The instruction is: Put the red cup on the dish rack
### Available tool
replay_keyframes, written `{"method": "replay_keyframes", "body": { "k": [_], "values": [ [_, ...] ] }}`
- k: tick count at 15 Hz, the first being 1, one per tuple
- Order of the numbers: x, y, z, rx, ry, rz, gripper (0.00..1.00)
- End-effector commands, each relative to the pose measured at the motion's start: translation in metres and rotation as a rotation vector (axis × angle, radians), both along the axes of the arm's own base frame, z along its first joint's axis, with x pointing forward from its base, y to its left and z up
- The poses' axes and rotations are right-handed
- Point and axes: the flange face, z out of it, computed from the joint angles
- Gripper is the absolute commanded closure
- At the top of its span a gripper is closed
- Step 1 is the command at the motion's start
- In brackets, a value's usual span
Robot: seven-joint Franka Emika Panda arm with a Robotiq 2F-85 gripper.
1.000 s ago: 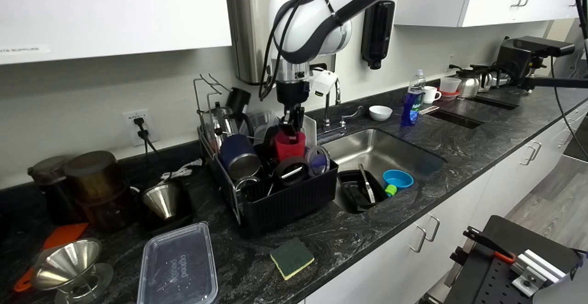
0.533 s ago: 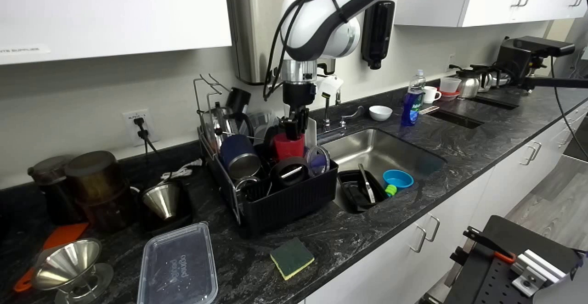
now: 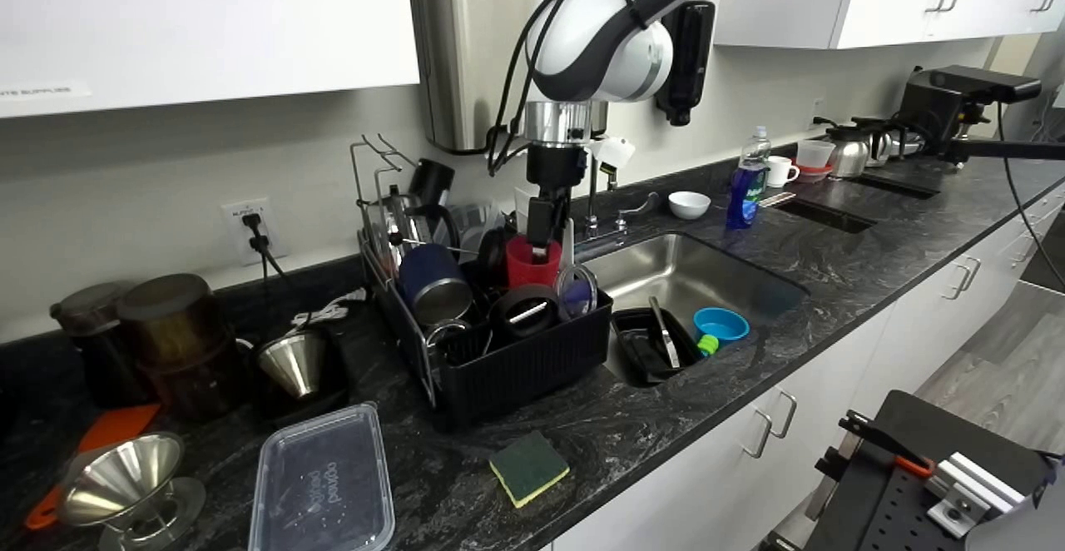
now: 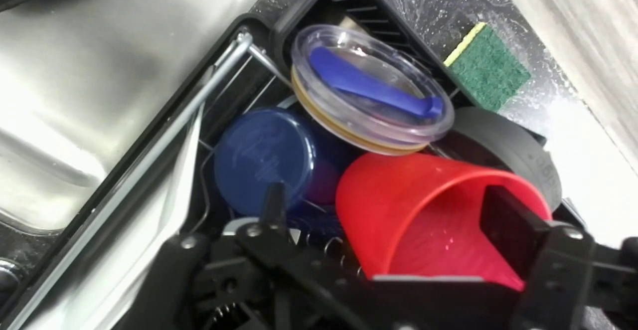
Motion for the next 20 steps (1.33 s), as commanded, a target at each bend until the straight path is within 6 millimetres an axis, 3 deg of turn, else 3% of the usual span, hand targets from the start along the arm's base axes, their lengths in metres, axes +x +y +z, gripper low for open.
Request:
{"method": "replay_keyframes", "body": {
  "k": [1,7,12,20],
  "values": [
    [-0.008,-0.006,0.006,0.034,-0.029,0.004,0.0],
    [-0.009,-0.013,0.023,0.059,-0.059,-0.026,0.0],
    [-0.009,-0.026,0.051,0.073,-0.108,-0.054,0.0],
    [-0.013,-0.07,0.096,0.1,-0.191,-0.115,0.0]
  ]
}}
